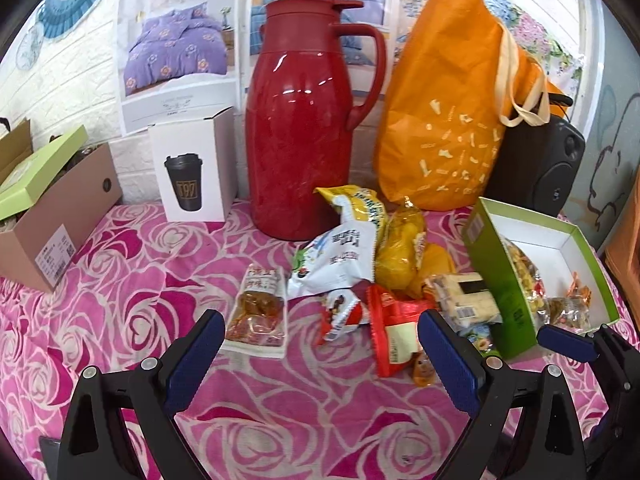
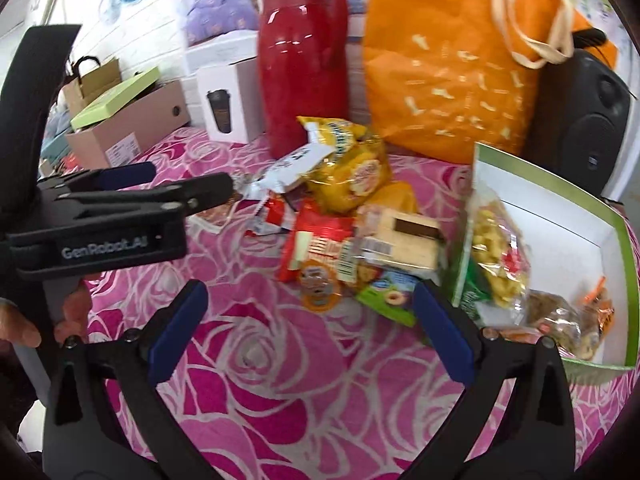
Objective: Organize snacks
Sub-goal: 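Move both open tools back toward the remaining snacks, then grasp the red bean bag with the right tool while the left tool grasps the white chocolate-ball packet, then lift the red bean bag with the right tool while the left tool holds the chocolate packet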
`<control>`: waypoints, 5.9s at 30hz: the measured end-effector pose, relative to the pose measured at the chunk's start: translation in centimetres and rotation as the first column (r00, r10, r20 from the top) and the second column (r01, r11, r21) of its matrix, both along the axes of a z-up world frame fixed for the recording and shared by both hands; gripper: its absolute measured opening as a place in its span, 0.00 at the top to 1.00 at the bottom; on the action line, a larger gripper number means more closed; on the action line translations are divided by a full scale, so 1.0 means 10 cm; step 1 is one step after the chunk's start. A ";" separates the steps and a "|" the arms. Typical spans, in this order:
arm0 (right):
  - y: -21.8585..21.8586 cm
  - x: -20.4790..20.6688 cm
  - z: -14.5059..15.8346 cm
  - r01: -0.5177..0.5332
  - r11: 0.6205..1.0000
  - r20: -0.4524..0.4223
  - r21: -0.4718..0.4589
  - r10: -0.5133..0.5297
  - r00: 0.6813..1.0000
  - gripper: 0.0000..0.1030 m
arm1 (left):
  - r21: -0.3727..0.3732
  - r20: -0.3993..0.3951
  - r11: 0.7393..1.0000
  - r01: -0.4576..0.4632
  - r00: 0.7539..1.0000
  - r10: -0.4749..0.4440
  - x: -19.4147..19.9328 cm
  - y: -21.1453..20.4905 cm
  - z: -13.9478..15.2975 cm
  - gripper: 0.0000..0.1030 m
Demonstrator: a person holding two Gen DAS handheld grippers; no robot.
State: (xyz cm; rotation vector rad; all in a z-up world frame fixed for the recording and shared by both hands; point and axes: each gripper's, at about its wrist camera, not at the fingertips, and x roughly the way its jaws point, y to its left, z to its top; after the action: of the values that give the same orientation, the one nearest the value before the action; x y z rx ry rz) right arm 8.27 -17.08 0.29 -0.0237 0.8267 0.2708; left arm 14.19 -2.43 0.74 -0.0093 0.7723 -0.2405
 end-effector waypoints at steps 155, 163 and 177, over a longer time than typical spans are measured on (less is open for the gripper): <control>0.49 0.48 -0.48 -0.468 0.858 -0.145 -0.213 0.445 0.883 0.22 | -0.154 -0.207 0.985 0.074 0.973 -0.106 -0.36 0.68 -0.34 0.74; 0.60 0.50 -0.60 -0.483 0.829 -0.167 -0.281 0.454 0.875 0.22 | -0.163 -0.227 0.983 0.086 0.966 -0.122 -0.37 0.58 -0.39 0.74; 0.23 0.34 -0.06 -0.311 0.939 -0.082 -0.149 0.302 0.950 0.58 | -0.158 -0.189 0.985 0.076 0.976 -0.106 -0.52 0.62 -0.20 0.74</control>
State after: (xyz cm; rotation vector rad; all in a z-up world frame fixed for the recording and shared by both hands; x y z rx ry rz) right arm 11.70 -14.81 -0.35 -0.2992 0.9004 0.5012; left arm 8.99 3.74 -1.24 -0.1421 0.9515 -0.3888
